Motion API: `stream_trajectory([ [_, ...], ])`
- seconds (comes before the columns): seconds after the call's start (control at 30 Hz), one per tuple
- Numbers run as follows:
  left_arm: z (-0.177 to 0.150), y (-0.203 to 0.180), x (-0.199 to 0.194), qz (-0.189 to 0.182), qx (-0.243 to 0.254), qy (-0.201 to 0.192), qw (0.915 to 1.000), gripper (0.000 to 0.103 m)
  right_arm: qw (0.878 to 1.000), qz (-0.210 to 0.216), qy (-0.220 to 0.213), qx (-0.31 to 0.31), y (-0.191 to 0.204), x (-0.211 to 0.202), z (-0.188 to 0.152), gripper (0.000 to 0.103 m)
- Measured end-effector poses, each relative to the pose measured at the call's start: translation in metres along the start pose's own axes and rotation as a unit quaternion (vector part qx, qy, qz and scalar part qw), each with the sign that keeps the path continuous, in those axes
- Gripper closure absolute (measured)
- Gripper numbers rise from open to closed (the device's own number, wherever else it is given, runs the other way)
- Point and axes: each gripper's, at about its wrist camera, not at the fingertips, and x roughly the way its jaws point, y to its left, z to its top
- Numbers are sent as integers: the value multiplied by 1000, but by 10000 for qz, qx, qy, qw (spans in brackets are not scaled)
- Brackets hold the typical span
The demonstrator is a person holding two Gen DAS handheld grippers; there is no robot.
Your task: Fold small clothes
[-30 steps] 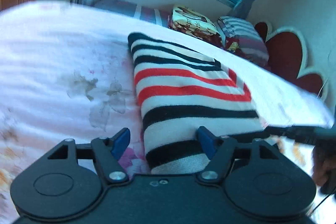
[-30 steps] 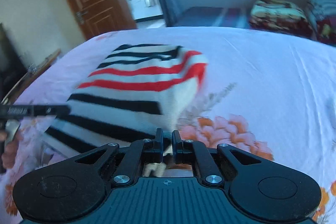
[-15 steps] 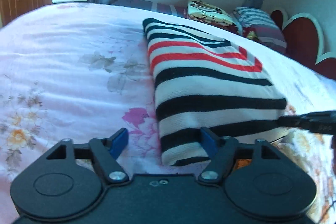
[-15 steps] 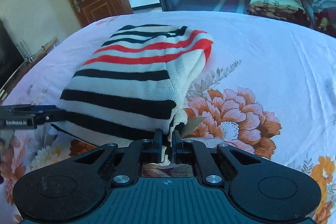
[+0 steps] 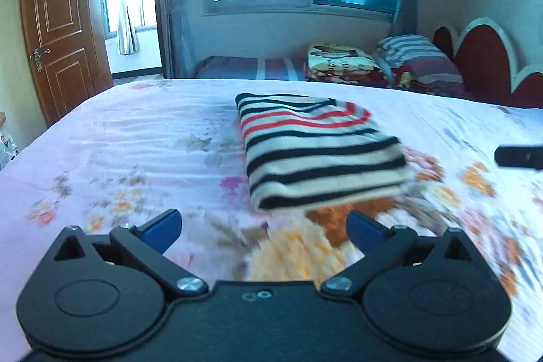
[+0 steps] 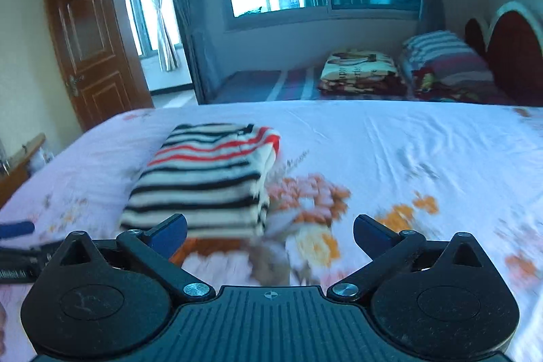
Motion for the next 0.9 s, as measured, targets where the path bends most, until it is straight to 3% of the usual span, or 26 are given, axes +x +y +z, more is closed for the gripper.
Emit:
stream_trajectory([
  [0.23, -18, -2, -92, -284, -342, -333, 9985, 1, 9995, -44, -53, -313, 44, -85, -40, 0],
  [0.47, -25, -4, -137, -312, -435, -631, 9966, 1, 9987, -74, -402, -307, 63, -145, -54, 0],
  [0.9, -32, 0, -173, -226, -436, -894, 9948, 1, 9984, 23, -511, -259, 76, -172, -58, 0],
])
